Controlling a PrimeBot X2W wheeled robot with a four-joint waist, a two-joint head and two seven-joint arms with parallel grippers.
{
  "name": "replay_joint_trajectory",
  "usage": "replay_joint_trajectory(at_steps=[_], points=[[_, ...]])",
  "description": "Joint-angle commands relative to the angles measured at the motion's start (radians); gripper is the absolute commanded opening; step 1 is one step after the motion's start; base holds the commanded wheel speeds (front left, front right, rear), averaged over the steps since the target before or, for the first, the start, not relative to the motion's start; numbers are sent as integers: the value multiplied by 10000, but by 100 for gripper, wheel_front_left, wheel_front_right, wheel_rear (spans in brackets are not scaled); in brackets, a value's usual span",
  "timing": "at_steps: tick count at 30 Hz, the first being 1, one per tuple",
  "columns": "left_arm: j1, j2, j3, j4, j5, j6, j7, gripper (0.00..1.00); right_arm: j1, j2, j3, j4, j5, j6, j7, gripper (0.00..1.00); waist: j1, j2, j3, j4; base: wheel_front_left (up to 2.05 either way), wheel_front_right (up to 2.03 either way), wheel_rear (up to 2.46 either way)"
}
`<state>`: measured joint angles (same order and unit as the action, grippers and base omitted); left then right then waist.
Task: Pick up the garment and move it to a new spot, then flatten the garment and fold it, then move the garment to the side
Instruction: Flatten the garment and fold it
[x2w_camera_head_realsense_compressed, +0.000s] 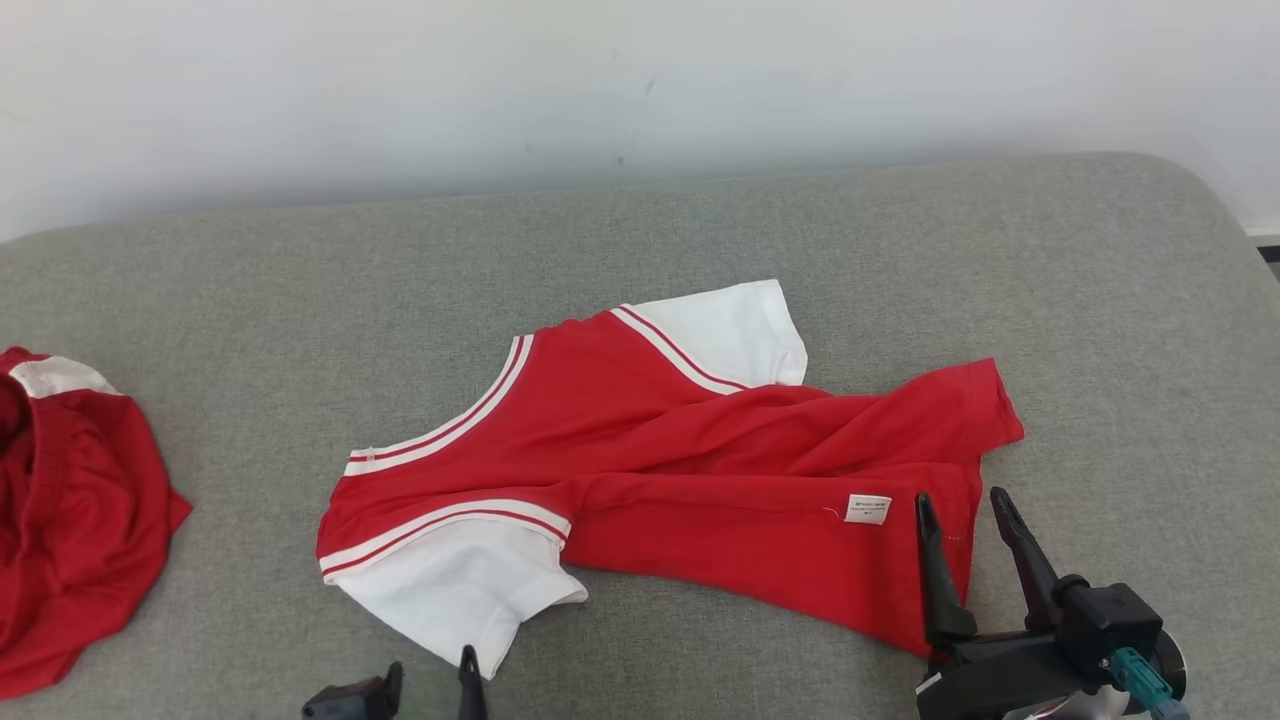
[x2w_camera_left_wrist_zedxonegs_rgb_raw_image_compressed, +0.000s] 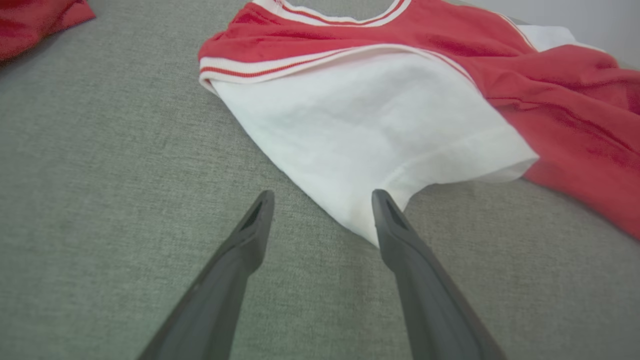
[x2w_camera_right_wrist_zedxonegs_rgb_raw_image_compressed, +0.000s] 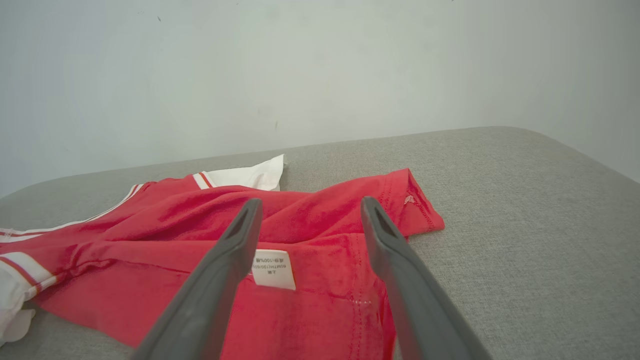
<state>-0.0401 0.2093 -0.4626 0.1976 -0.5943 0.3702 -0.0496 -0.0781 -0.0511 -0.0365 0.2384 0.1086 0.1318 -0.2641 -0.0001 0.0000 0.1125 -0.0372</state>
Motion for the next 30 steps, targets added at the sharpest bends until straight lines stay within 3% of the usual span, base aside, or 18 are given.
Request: replay_joint_trajectory(at_steps=[1, 17, 24, 30], points=[[-11, -48, -70, 66, -23, -7, 93, 100, 93, 17, 41, -8, 50, -22, -4, 100, 1, 0, -30, -41, 0, 0, 0], [-446, -247, -298, 886, 76, 236, 309, 100, 129, 17, 81, -70, 115, -22, -4, 100, 1, 0, -60, -344, 0, 0, 0], [-206, 321, 166, 11, 591, 590, -1054, 100, 295, 17, -90, -74, -55, -22, -4, 100, 1, 0, -199, -217, 0, 0, 0], [40, 610, 519, -912, 1209, 215, -2098, 100, 523, 15, -145, -80, -232, -22, -4, 100, 1, 0, -468, -11, 0, 0, 0]])
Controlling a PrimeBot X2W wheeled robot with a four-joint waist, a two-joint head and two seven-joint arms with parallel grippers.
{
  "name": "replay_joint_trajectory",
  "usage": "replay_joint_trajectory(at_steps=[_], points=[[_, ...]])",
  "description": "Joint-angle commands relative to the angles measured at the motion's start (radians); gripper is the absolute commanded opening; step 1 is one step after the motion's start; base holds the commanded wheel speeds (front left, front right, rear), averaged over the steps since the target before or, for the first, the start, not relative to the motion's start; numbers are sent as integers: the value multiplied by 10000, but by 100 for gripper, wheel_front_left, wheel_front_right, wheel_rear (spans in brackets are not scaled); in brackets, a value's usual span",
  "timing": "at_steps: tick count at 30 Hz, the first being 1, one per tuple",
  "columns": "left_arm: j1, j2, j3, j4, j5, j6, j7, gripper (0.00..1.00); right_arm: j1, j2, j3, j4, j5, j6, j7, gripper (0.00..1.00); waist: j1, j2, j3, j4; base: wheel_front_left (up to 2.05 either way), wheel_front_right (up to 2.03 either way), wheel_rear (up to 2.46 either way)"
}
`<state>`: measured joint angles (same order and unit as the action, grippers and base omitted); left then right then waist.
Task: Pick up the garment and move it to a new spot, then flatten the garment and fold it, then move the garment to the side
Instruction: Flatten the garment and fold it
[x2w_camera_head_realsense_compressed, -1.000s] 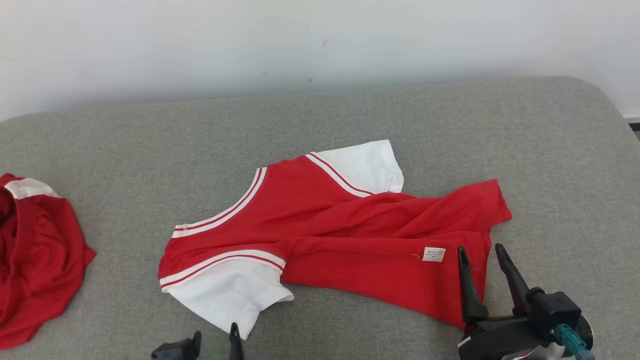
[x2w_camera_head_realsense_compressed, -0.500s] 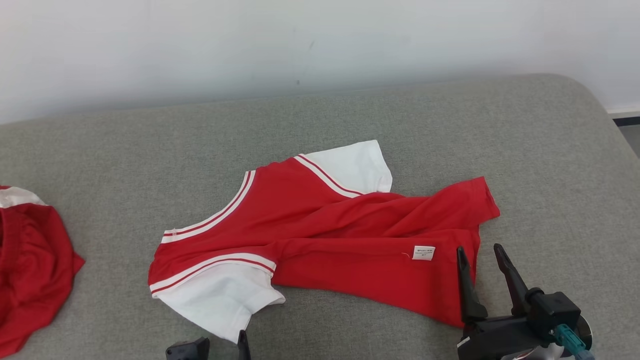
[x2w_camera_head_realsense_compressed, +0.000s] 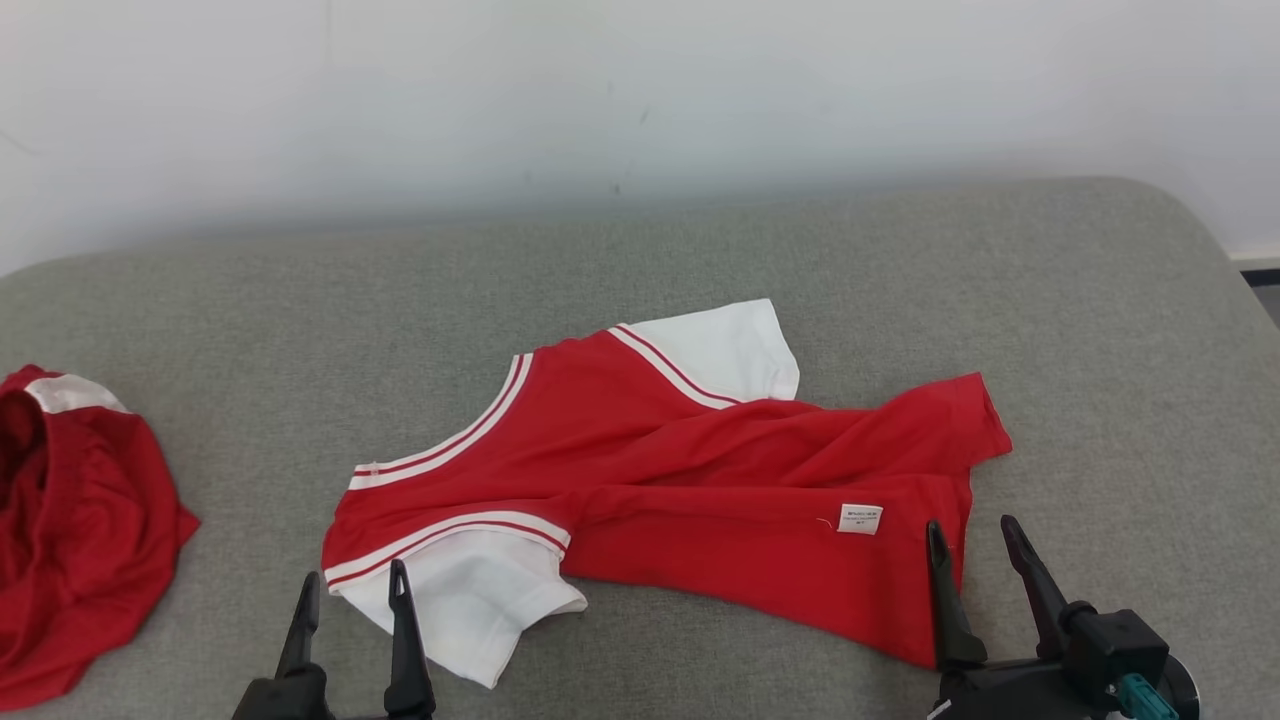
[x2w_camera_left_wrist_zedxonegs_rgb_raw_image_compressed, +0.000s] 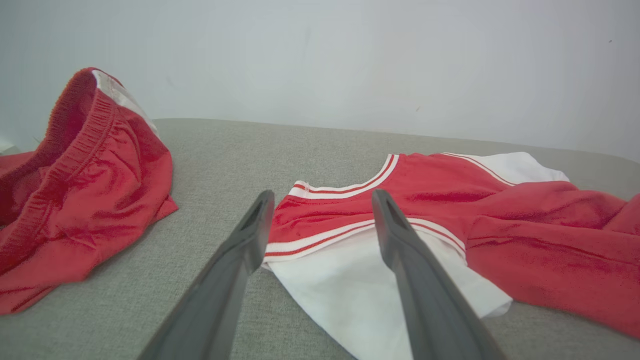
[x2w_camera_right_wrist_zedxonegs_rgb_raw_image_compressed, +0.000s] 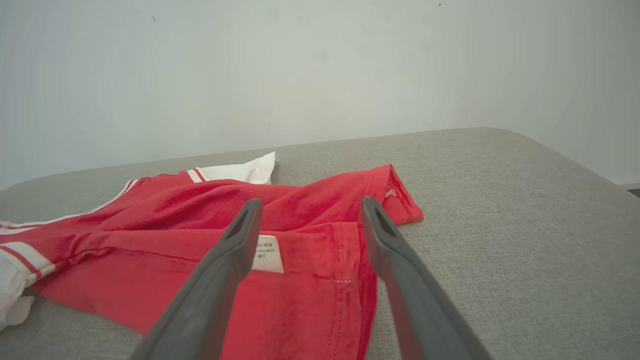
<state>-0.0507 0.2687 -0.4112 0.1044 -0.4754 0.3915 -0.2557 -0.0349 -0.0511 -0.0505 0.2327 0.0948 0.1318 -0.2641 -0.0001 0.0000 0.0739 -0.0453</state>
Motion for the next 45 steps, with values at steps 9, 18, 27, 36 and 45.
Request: replay_joint_trajectory(at_steps=[9, 18, 27, 36, 45], points=[[1040, -277, 1079, -1731, 2365, -1384, -96, 100, 445, 11, -24, -370, -332, -22, -4, 100, 1, 0, -323, 179, 0, 0, 0], [2155, -1832, 3881, -2493, 2727, -3434, -99, 100, 824, 17, 217, -470, -527, -22, -4, 100, 1, 0, -461, 415, 0, 0, 0], [2396, -2135, 4280, -1607, 4013, -4562, -100, 100, 949, 17, 338, -257, -789, -22, -6, 100, 1, 0, -433, 524, 0, 0, 0], [2478, -2177, 4276, -625, 4036, -4747, -101, 100, 931, 14, 244, -77, -641, -22, -4, 100, 1, 0, -561, 381, 0, 0, 0], [2349, -2187, 4208, -431, 3894, -4864, -101, 100, 837, 16, 233, -207, -587, -23, -4, 100, 1, 0, -447, 336, 0, 0, 0]])
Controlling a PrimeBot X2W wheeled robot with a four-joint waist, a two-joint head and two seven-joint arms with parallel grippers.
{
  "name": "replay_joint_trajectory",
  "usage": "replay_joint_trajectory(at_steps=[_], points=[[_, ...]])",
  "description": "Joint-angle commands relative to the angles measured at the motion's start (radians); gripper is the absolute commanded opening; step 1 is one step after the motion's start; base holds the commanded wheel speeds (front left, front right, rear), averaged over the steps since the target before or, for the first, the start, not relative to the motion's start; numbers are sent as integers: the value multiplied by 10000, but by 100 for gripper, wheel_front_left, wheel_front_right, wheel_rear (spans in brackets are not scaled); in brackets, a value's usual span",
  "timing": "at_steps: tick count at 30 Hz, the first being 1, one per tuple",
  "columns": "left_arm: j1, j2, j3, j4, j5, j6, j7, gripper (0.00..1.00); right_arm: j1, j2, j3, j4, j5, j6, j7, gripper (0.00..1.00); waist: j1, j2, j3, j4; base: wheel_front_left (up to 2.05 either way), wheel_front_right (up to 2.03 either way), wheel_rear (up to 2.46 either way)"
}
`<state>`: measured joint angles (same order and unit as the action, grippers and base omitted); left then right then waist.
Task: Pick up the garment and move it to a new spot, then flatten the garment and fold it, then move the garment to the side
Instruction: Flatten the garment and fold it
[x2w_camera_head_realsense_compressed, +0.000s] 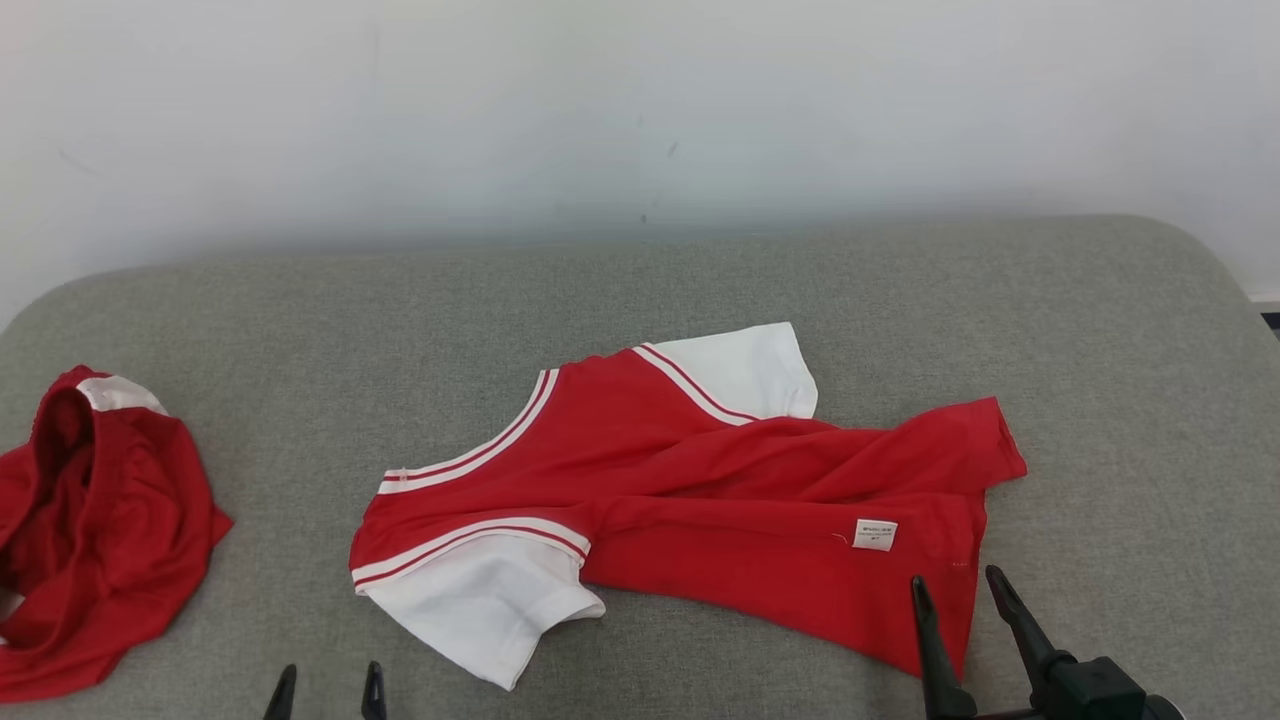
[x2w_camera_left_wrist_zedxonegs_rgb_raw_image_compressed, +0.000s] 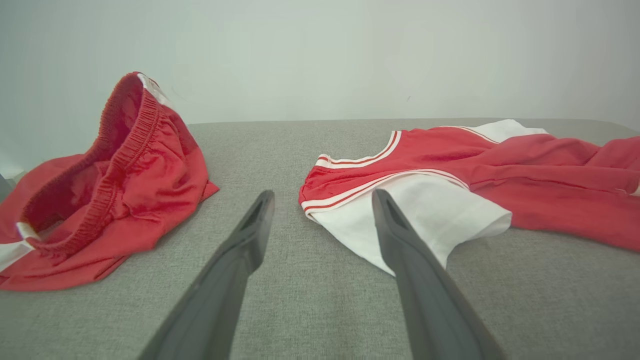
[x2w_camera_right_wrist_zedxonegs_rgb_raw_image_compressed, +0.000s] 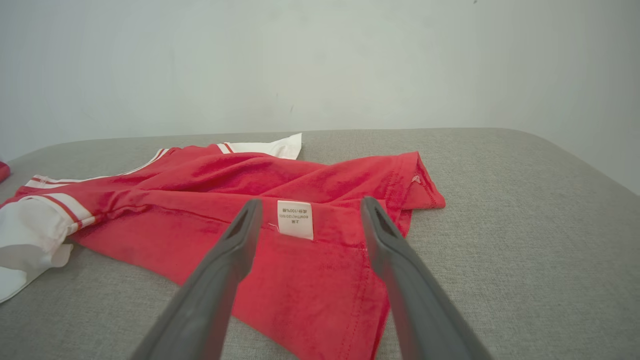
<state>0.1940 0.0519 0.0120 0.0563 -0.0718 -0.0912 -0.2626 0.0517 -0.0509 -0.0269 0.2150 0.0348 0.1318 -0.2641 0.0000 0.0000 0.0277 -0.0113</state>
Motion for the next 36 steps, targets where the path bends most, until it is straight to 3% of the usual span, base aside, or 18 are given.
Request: replay_joint_trajectory(at_steps=[1, 9, 14, 23, 30, 36], points=[[-118, -21, -65, 133, -169, -30, -32, 100, -44, 14, -8, -47, 17, -23, -4, 100, 0, 0, 34, -5, 0, 0, 0], [-822, -20, -745, 1814, -1407, 82, 15, 100, -197, 14, -182, -17, 42, -23, 79, 100, 0, 0, 98, -12, 0, 0, 0], [-1586, -15, -1389, 2424, -2144, 325, 986, 100, -490, 17, -396, -488, 26, -23, 679, 100, 0, 0, 121, -89, 0, 0, 0], [-2530, -8, -2496, 3163, -2916, 1600, 3461, 100, -322, 14, -250, -1291, 121, -23, 1345, 100, 0, 0, 153, -213, 0, 0, 0], [-2977, -11, -2869, 3752, -3286, 2367, 4031, 100, -345, 15, -57, -1431, 256, -23, 1462, 100, 0, 0, 256, -350, 0, 0, 0], [-3453, -18, -3376, 4164, -3634, 2544, 3822, 100, -499, 15, 70, -1452, 237, -23, 1523, 100, 0, 0, 384, -373, 0, 0, 0]])
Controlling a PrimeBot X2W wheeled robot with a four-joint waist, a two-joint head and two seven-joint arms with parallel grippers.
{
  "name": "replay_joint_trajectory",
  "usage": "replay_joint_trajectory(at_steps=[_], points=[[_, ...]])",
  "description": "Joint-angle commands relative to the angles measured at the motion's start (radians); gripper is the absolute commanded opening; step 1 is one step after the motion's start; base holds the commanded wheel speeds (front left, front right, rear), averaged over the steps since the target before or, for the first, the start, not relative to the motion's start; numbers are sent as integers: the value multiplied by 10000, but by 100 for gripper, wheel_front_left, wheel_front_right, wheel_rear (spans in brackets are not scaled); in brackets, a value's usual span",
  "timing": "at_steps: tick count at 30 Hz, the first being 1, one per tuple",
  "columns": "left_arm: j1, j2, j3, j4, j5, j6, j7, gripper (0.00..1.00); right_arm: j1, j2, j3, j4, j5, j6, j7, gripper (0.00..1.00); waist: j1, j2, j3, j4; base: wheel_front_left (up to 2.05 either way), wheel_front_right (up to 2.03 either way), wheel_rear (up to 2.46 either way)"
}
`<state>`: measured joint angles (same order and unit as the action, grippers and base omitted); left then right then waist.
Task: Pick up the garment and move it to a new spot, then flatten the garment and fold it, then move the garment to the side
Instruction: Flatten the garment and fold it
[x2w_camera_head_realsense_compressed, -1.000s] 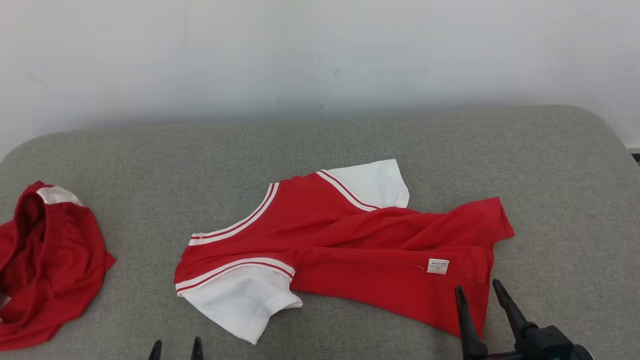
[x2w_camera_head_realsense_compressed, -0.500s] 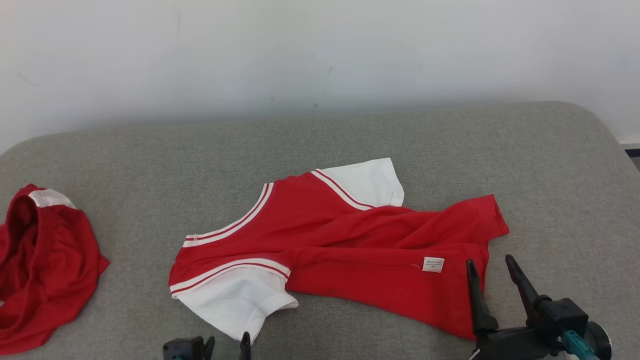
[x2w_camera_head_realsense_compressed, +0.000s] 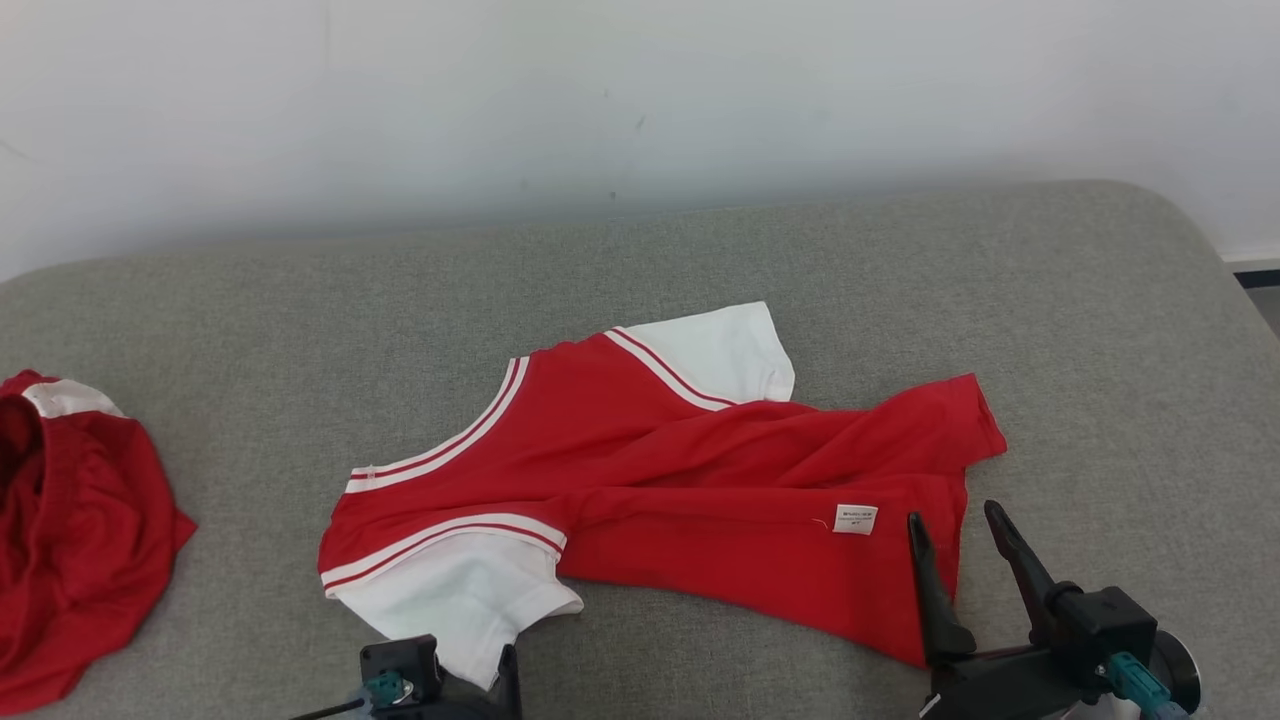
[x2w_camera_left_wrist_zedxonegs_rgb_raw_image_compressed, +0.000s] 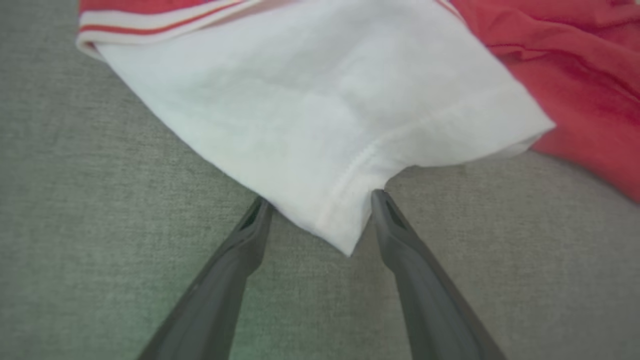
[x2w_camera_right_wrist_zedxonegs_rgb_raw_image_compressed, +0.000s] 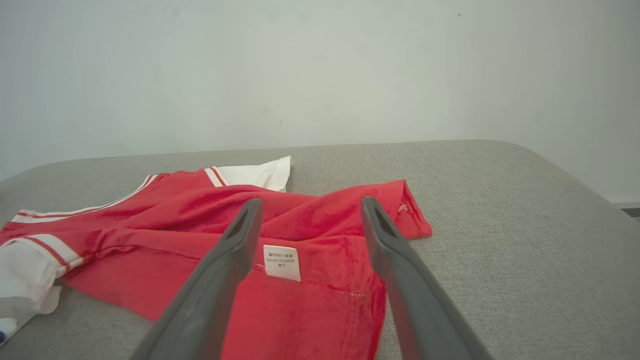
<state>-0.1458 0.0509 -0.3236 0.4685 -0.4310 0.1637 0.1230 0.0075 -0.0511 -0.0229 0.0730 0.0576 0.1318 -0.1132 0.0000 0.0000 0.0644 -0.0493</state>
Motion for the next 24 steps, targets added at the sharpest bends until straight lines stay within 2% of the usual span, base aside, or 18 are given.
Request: replay_joint_trajectory(at_steps=[1, 2, 3, 4, 8, 12, 19, 24], points=[[-122, -8, -112, 156, -76, -9, -4, 98, -75, 17, 59, -31, -13, -23, 40, 100, 0, 0, 36, 14, 0, 0, 0], [-190, -8, -192, 251, -132, -2, 42, 53, -90, 16, 103, -33, -40, -23, 61, 100, 0, 0, 55, 18, 0, 0, 0], [-247, -8, -249, 345, -169, 12, 51, 22, -111, 17, 157, -43, -68, -23, 88, 100, 0, 0, 73, 18, 0, 0, 0], [-265, -18, -308, 443, -211, 21, 87, 0, -146, 17, 203, -50, -91, -23, 137, 100, 0, 0, 93, 18, 0, 0, 0], [-253, 0, -200, 602, -350, 129, -47, 0, -362, 16, 311, 125, -332, -23, 746, 100, 0, 0, 172, 42, 0, 0, 0], [-57, 150, 7, 545, -436, 268, -280, 0, -703, 11, 28, 228, -517, -23, 2078, 100, 0, 0, 206, 141, 0, 0, 0], [-11, 234, 38, 410, -512, 326, -368, 0, -897, 18, -1425, 88, -259, -23, 4488, 100, 0, 0, 299, 463, 0, 0, 0], [-105, 246, 19, 339, -563, 312, -395, 0, -813, 24, -1445, -50, -118, -23, 5139, 100, 0, 0, 423, 506, 0, 0, 0]])
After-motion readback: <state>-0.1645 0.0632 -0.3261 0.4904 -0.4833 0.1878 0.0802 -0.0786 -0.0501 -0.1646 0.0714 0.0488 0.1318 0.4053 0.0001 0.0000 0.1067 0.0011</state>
